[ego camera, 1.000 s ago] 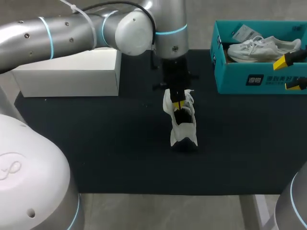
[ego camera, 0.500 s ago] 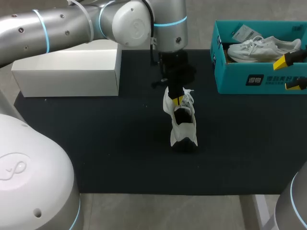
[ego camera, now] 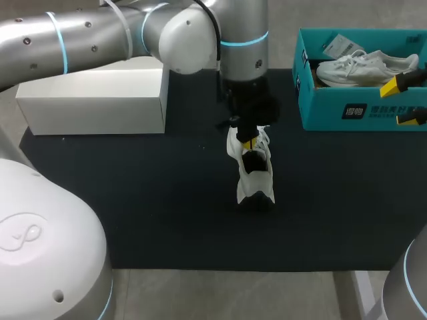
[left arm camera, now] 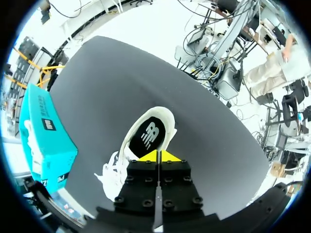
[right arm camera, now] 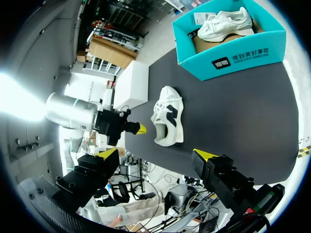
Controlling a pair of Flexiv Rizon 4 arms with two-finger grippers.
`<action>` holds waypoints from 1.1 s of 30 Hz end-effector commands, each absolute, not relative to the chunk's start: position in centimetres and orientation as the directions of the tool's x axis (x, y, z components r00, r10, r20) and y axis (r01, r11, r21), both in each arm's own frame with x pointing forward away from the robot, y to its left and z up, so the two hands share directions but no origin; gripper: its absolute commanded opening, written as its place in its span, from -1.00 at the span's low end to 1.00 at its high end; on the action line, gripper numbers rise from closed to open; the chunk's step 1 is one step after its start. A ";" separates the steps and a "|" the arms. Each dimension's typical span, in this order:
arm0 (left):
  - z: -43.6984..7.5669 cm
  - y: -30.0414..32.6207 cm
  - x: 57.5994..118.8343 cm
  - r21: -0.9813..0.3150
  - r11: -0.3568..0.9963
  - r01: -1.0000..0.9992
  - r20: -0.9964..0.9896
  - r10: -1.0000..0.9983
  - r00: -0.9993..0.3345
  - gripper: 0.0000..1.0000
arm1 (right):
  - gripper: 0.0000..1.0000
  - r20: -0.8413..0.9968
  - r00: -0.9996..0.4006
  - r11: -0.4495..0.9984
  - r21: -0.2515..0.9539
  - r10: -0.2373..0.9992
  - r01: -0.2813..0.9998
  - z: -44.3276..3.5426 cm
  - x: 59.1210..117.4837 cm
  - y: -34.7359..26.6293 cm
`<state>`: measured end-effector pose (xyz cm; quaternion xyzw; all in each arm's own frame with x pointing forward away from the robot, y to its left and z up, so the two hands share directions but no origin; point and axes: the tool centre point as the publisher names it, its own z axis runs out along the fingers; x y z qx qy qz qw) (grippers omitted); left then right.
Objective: Take the shoe out of the shoebox, open the shoe tongue, remove and reinsert the insole, then place the shoe into the shoebox
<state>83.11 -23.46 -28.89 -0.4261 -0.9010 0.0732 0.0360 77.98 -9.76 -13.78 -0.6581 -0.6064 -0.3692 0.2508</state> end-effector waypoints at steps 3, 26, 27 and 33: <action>-27.9 -22.4 80.5 0.091 0.912 0.399 -0.144 0.409 -0.901 -1.00 | 1.00 0.789 -0.007 -0.140 0.117 0.614 0.983 -13.8 78.0 -9.7; -31.1 -25.1 77.9 -0.097 0.995 0.015 -0.086 0.007 -0.996 1.00 | 1.00 0.789 -0.007 -0.140 0.117 0.614 0.983 -13.8 78.0 -9.7; -31.2 -25.4 77.8 -0.098 0.995 0.030 -0.081 0.022 -0.996 1.00 | 1.00 0.789 -0.007 -0.140 0.117 0.614 0.983 -13.8 78.0 -9.7; -32.3 -26.2 77.5 -0.065 0.995 0.072 -0.098 0.066 -0.993 1.00 | 1.00 0.789 -0.007 -0.140 0.117 0.614 0.983 -13.8 78.0 -9.7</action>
